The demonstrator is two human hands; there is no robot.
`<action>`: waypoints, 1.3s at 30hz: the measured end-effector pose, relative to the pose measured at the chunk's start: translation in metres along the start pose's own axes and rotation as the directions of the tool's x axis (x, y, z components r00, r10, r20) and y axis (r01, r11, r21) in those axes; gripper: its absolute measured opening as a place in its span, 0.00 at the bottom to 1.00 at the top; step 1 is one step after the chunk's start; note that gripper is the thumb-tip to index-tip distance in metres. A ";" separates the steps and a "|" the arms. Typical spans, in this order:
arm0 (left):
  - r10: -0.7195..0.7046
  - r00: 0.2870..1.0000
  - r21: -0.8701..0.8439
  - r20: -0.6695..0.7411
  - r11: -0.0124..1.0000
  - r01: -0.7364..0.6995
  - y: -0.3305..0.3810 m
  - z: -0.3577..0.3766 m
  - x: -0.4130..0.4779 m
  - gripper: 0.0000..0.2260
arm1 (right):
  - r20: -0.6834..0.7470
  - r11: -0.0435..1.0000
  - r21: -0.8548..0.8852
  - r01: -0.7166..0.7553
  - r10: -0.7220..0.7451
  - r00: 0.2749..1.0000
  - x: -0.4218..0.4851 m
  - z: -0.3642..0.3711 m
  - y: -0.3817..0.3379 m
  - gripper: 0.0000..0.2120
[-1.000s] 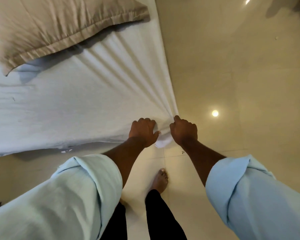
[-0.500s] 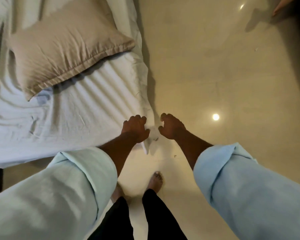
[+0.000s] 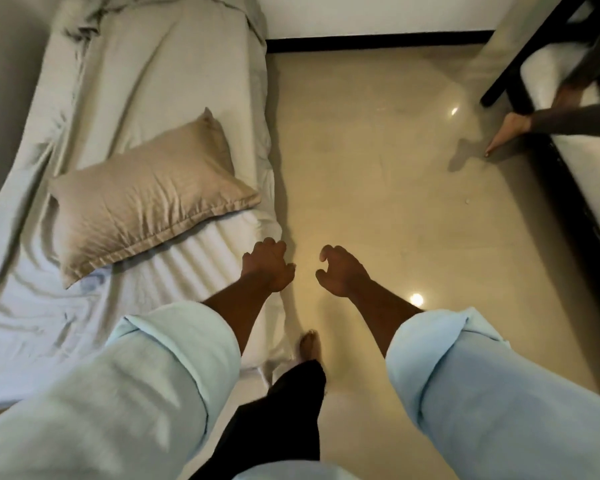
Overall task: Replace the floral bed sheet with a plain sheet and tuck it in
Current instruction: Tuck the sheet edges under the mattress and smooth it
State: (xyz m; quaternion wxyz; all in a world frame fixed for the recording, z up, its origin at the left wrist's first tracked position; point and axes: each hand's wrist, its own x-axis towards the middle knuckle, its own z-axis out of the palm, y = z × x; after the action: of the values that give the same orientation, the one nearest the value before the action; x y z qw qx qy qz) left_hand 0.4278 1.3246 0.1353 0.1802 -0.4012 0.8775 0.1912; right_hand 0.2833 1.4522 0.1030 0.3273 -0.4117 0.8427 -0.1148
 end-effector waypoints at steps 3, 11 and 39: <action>-0.060 0.998 -0.086 0.001 0.995 0.059 0.012 -0.019 0.044 0.23 | -0.002 1.000 0.002 0.009 -0.009 1.000 0.043 -0.033 0.000 0.16; -0.095 0.994 -0.144 -0.056 0.986 0.086 0.050 -0.100 0.152 0.24 | -0.005 0.999 0.018 0.047 -0.047 0.999 0.174 -0.130 -0.001 0.15; -0.370 0.915 -0.274 -0.163 0.908 0.318 0.083 -0.399 0.598 0.24 | 0.078 0.935 -0.117 0.336 -0.329 0.941 0.691 -0.463 -0.085 0.16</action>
State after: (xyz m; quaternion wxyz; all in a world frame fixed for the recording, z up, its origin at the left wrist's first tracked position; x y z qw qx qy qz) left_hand -0.0681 0.8038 0.2141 0.0669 -0.5872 0.7767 0.2178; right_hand -0.2718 0.8314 0.1779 0.3002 -0.5716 0.7568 -0.1021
